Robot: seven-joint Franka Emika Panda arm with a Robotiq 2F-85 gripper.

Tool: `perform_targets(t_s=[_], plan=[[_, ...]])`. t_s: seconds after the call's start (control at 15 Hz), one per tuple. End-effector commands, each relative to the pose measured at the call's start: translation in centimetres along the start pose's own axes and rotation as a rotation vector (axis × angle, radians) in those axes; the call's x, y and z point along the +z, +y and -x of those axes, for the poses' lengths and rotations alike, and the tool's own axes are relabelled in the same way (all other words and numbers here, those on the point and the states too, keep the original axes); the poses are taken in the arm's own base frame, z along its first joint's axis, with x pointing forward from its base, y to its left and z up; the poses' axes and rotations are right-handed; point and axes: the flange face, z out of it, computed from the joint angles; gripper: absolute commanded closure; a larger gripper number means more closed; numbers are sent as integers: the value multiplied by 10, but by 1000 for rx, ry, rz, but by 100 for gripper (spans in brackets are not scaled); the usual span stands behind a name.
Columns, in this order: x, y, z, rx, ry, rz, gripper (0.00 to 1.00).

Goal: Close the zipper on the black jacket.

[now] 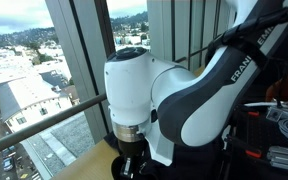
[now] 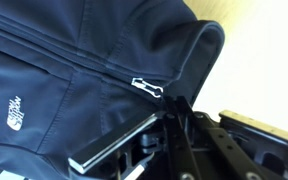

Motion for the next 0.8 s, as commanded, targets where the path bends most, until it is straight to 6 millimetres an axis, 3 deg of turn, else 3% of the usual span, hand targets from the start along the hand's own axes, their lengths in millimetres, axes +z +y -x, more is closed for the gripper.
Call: perform_targets(t_s=[0.0, 0.53, 0.73], plan=[[-15, -23, -6, -8, 27, -10, 98], [-16, -26, -8, -14, 34, -11, 98], [-16, -18, -6, -8, 31, -14, 98]])
